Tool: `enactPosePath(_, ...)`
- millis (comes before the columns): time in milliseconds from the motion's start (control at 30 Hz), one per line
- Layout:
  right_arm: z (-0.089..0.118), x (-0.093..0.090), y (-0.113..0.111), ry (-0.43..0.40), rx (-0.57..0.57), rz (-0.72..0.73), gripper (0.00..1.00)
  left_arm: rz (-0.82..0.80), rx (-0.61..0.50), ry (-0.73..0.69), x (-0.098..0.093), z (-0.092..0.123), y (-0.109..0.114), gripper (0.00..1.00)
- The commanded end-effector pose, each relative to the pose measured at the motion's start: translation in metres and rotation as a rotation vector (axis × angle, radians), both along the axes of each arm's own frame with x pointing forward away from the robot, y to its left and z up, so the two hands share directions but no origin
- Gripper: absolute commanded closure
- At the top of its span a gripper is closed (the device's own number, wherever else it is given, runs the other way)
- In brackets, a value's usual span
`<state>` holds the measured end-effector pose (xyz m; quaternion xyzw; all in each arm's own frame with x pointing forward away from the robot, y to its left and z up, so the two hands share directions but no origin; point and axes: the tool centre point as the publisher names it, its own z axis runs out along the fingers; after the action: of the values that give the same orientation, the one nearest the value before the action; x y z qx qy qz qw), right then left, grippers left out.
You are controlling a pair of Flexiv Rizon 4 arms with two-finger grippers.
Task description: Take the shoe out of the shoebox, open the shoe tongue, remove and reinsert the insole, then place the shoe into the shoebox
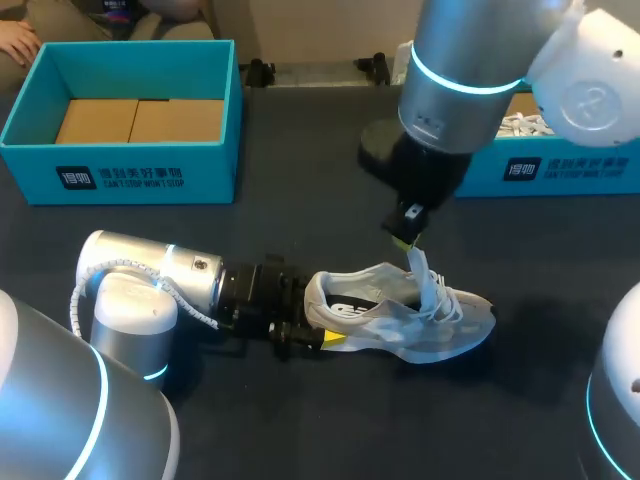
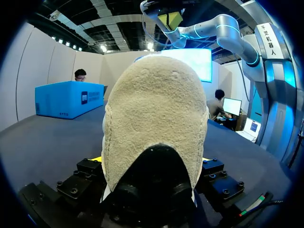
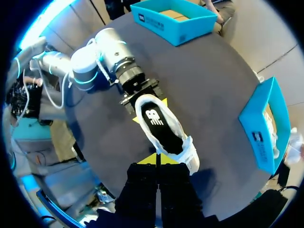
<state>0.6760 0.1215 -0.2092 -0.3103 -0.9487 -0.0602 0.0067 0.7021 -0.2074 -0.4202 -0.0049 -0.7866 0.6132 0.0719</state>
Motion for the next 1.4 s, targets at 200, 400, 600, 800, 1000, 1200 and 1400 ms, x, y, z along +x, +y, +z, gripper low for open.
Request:
enactPosePath(200,-0.034,0.000,0.044,-0.045,-0.035,0.274,1.00,0.001,0.000,0.000,0.000,0.000,0.000,1.00)
enactPosePath(400,-0.037,0.000,0.044,0.005,-0.064,0.330,1.00,0.001,0.000,0.000,0.000,0.000,0.000,1.00)
enactPosePath(600,-0.041,0.004,0.048,0.012,-0.071,0.347,1.00,0.001,0.000,0.000,0.000,0.000,0.000,1.00)
enactPosePath(800,-0.064,0.009,0.060,-0.050,0.008,0.434,1.00,0.001,0.000,0.000,0.000,0.000,0.000,1.00)
enactPosePath(1000,-0.088,0.011,0.057,-0.039,0.014,0.447,1.00,0.001,0.000,0.000,0.000,0.000,0.000,1.00)
enactPosePath(1200,-0.090,0.010,0.055,-0.037,0.013,0.449,1.00,0.001,0.000,0.000,0.000,0.000,0.000,1.00)
enactPosePath(1400,-0.090,0.010,0.055,-0.037,0.013,0.449,1.00,0.001,0.000,0.000,0.000,0.000,0.000,1.00)
